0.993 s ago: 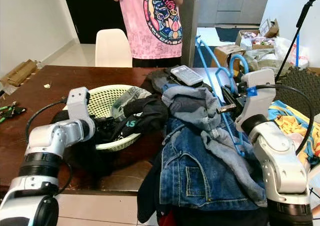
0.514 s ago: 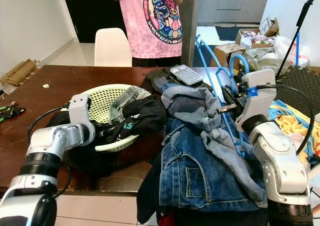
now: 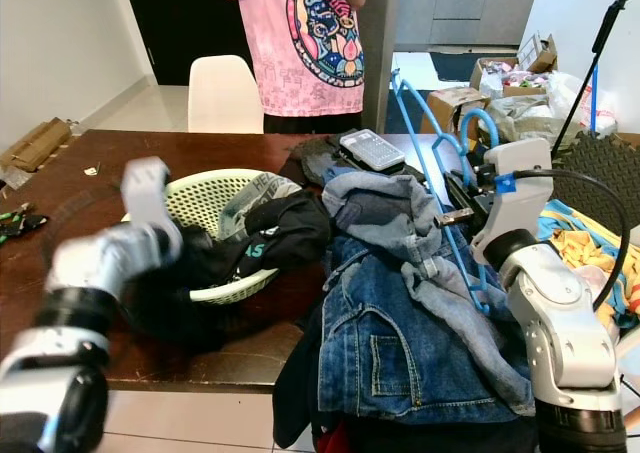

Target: Hang hanger

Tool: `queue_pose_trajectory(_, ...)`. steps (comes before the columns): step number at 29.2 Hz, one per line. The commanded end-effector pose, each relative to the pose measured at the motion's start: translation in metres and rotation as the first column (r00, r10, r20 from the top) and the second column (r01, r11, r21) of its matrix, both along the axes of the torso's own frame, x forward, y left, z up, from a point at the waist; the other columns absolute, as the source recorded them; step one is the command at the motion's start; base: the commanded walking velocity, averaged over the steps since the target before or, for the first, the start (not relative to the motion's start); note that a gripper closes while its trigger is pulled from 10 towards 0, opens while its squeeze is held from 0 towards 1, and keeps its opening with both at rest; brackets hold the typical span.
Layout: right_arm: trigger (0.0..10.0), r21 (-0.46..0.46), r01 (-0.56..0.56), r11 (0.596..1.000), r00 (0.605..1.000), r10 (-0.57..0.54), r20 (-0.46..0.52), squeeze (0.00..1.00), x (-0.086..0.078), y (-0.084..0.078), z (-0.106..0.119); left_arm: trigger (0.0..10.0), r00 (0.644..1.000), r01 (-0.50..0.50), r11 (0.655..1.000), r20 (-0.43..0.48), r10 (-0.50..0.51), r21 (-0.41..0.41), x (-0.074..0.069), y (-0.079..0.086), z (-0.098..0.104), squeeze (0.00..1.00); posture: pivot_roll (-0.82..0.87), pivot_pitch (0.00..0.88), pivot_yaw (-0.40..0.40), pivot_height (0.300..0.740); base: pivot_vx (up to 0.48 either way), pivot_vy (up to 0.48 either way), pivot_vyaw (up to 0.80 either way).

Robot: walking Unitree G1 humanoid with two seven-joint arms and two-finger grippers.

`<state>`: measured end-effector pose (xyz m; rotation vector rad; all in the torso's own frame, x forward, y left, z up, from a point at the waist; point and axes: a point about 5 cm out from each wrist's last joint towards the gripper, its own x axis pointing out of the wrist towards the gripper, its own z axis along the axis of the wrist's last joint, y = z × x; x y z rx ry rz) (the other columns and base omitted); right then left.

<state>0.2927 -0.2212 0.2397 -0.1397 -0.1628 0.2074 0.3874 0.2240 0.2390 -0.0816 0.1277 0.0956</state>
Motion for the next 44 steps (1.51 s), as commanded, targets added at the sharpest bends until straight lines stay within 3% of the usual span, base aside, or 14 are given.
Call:
queue_pose_trajectory(1, 10.0, -0.011, 0.006, 1.0, 1.0, -0.006, -0.001, 0.0, 0.0, 0.0, 0.001, 0.0, 1.0, -0.022, 0.999, 0.007, 0.022, 0.034, -0.001, 0.005, 0.002, 0.0, 0.2, 0.0, 0.028, 0.74, 0.0, 0.0, 0.0)
queue_pose_trajectory(4, 10.0, -0.009, 0.005, 1.0, 1.0, -0.005, 0.0, 0.0, 0.001, 0.001, 0.0, 0.0, 0.989, -0.05, 0.995, 0.145, 0.038, 0.083, -0.002, 0.006, 0.038, 0.0, 0.2, 0.0, 0.03, 0.74, 0.0, 0.0, 0.0)
queue_pose_trajectory(6, 10.0, -0.009, 0.005, 1.0, 1.0, -0.005, 0.0, 0.0, 0.001, 0.001, 0.0, 0.0, 0.989, -0.05, 0.995, 0.145, 0.038, 0.083, -0.002, 0.006, 0.038, 0.0, 0.2, 0.0, 0.03, 0.74, 0.0, 0.0, 0.0)
queue_pose_trajectory(7, 10.0, -0.008, 0.005, 1.0, 1.0, -0.005, 0.001, 0.0, 0.001, 0.001, 0.0, 0.0, 0.98, -0.059, 0.995, 0.196, 0.041, 0.085, -0.003, 0.005, 0.052, 0.0, 0.2, 0.0, 0.03, 0.74, 0.0, 0.0, 0.0)
queue_pose_trajectory(12, 10.0, -0.009, 0.008, 1.0, 1.0, -0.008, 0.004, 0.0, 0.001, 0.001, 0.0, 0.0, 0.921, 0.075, 0.991, 0.372, -0.111, 0.111, -0.007, -0.019, 0.087, 0.0, 0.2, 0.0, 0.03, 0.74, 0.0, 0.0, 0.0)
queue_pose_trajectory(13, 10.0, -0.008, 0.007, 1.0, 1.0, -0.007, 0.004, 0.0, 0.001, 0.001, 0.0, 0.0, 0.857, 0.21, 0.969, 0.452, -0.247, 0.131, -0.013, -0.038, 0.102, 0.0, 0.2, 0.0, 0.029, 0.74, 0.0, 0.0, 0.0)
queue_pose_trajectory(16, 10.0, -0.007, 0.006, 1.0, 1.0, -0.006, 0.004, 0.0, 0.002, 0.001, 0.0, 0.0, 0.829, 0.258, 0.956, 0.476, -0.293, 0.14, -0.015, -0.045, 0.107, 0.0, 0.2, 0.0, 0.029, 0.74, 0.0, 0.0, 0.0)
queue_pose_trajectory(18, 10.0, -0.004, 0.004, 1.0, 1.0, -0.004, 0.008, 0.0, 0.002, 0.002, 0.0, 0.0, 0.694, 0.403, 0.897, 0.578, -0.43, 0.183, -0.032, -0.062, 0.135, 0.0, 0.21, 0.0, 0.028, 0.74, 0.0, 0.0, 0.0)
queue_pose_trajectory(22, 10.0, 0.001, 0.002, 1.0, 1.0, -0.002, 0.012, 0.0, 0.003, 0.002, 0.001, 0.0, 0.518, 0.525, 0.819, 0.677, -0.523, 0.23, -0.056, -0.069, 0.171, 0.0, 0.21, 0.0, 0.028, 0.74, 0.0, 0.0, 0.0)
queue_pose_trajectory(28, 10.0, 0.014, -0.003, 1.0, 1.0, 0.003, 0.018, 0.0, 0.004, 0.004, 0.002, 0.7, 0.414, 0.578, 0.776, 0.729, -0.544, 0.251, -0.073, -0.068, 0.192, 0.0, 0.21, 0.0, 0.029, 0.74, 0.0, 0.0, 0.0)
queue_pose_trajectory(29, 10.0, 0.028, -0.01, 1.0, 1.0, 0.009, 0.025, 0.0, 0.004, 0.005, 0.003, 10.0, 0.39, 0.591, 0.763, 0.737, -0.553, 0.26, -0.077, -0.069, 0.196, 0.0, 0.21, 0.0, 0.029, 0.74, 0.0, 0.0, 0.0)
queue_pose_trajectory(33, 10.0, 0.039, -0.015, 0.999, 0.999, 0.014, 0.029, 0.0, 0.005, 0.005, 0.004, 10.0, 0.376, 0.598, 0.756, 0.74, -0.558, 0.266, -0.079, -0.069, 0.198, 0.0, 0.21, 0.0, 0.029, 0.74, -0.18, 0.0, 0.0)
queue_pose_trajectory(38, 10.0, 0.173, -0.108, 0.979, 0.99, 0.091, 0.106, 0.0, 0.001, 0.013, 0.017, 10.0, 0.327, 0.576, 0.763, 0.772, -0.545, 0.295, -0.092, -0.06, 0.217, 0.0, 0.21, 0.0, 0.036, 0.74, -0.267, 0.0, 0.0)
queue_pose_trajectory(44, 10.0, 0.242, -0.172, 0.955, 0.978, 0.136, 0.159, 0.0, -0.003, 0.016, 0.026, 10.0, 0.285, 0.56, 0.776, 0.812, -0.51, 0.29, -0.101, -0.05, 0.235, 0.0, 0.21, 0.0, 0.038, 0.74, -0.299, 0.0, 0.0)
